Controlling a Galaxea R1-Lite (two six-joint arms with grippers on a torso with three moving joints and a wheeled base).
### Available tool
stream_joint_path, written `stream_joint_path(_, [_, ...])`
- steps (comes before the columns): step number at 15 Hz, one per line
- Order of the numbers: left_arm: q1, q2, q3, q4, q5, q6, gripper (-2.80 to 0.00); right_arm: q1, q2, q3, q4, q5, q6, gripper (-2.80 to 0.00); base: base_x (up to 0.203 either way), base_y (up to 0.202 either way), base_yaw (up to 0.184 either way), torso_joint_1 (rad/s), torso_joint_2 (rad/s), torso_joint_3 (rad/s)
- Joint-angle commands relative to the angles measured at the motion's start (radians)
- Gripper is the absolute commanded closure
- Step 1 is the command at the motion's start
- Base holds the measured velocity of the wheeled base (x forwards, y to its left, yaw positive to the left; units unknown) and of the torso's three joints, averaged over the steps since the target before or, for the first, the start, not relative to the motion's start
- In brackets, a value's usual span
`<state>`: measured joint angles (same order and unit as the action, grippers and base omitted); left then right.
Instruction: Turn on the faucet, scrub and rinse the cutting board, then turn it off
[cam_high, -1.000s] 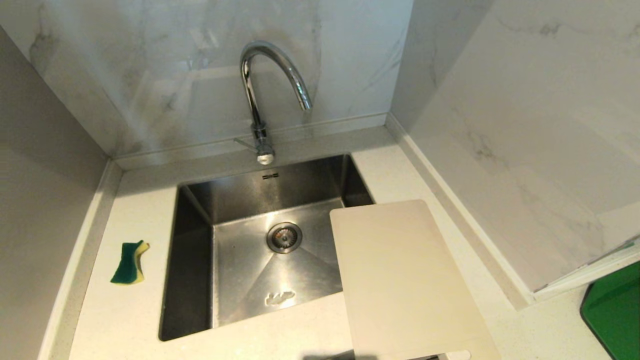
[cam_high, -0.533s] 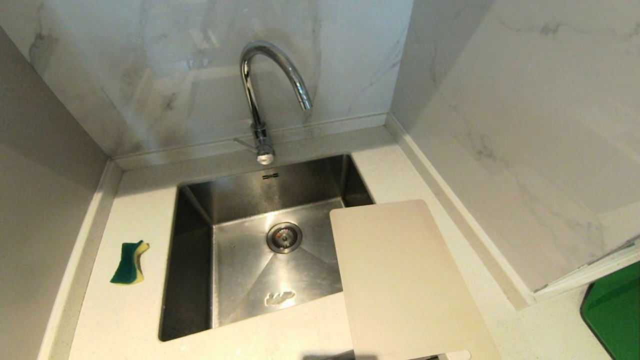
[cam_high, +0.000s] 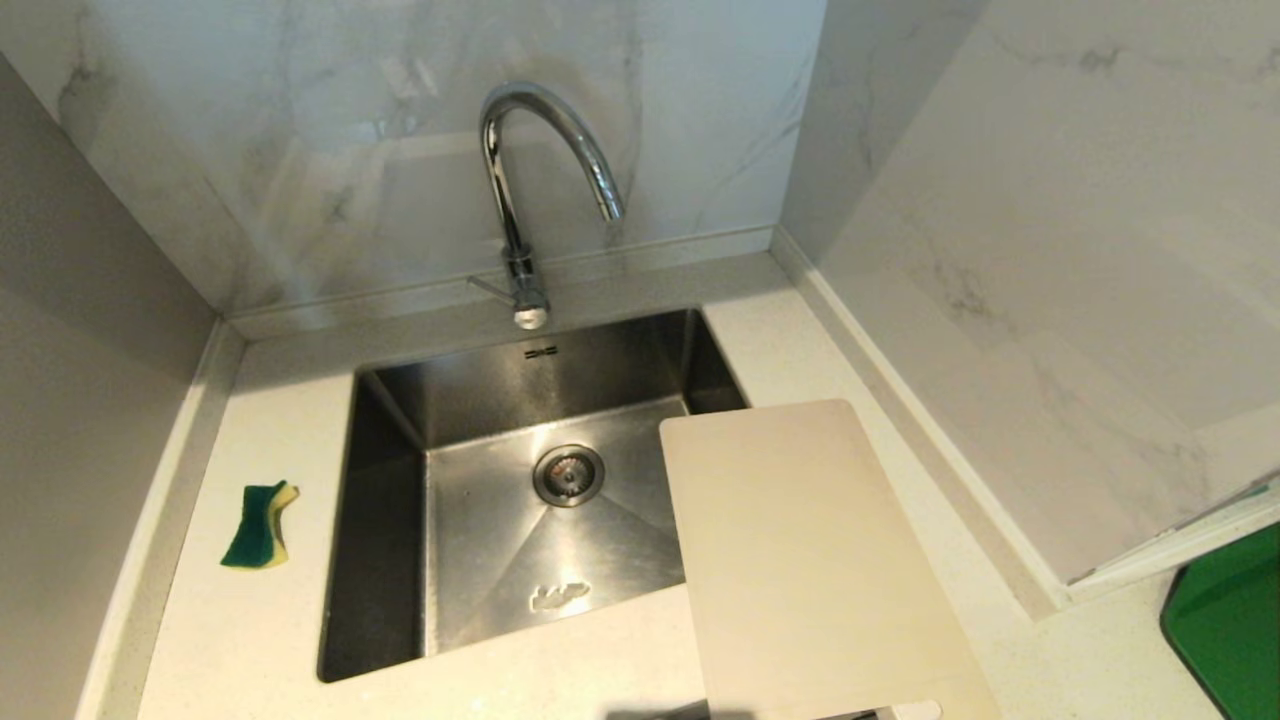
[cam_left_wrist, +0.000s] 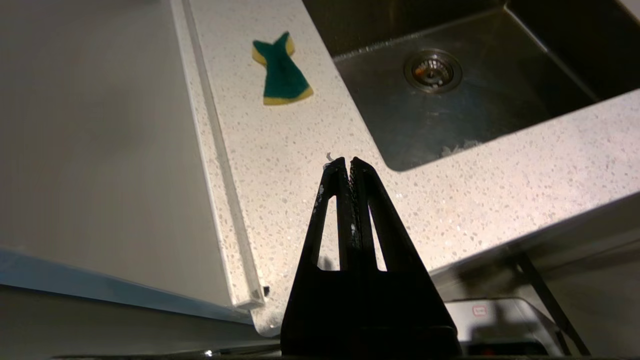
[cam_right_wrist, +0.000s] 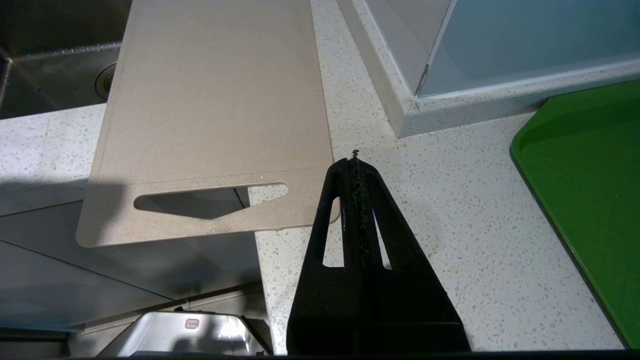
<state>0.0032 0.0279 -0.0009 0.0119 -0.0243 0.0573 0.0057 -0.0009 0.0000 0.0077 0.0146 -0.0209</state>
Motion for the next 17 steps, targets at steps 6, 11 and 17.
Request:
stream_joint_path(6, [-0.002,-0.026,0.002,-0.001,0.023,-0.059,0.00,0.000,0.001,0.000,-0.003,-0.013,0.033,0.00,0.000,0.000,0.000,0.000,0.00,0.000])
stream_joint_path(11, [-0.002,-0.026,0.002,-0.001,0.023,-0.060,0.00,-0.001,0.002,0.000,-0.003,-0.013,0.037,0.00,0.000,0.000,0.000,0.000,0.00,0.000])
stream_joint_path(17, [-0.002,-0.025,0.002,-0.003,0.023,-0.065,0.00,-0.001,0.001,0.000,-0.008,-0.013,0.029,0.00,0.000,0.000,0.000,0.000,0.00,0.000])
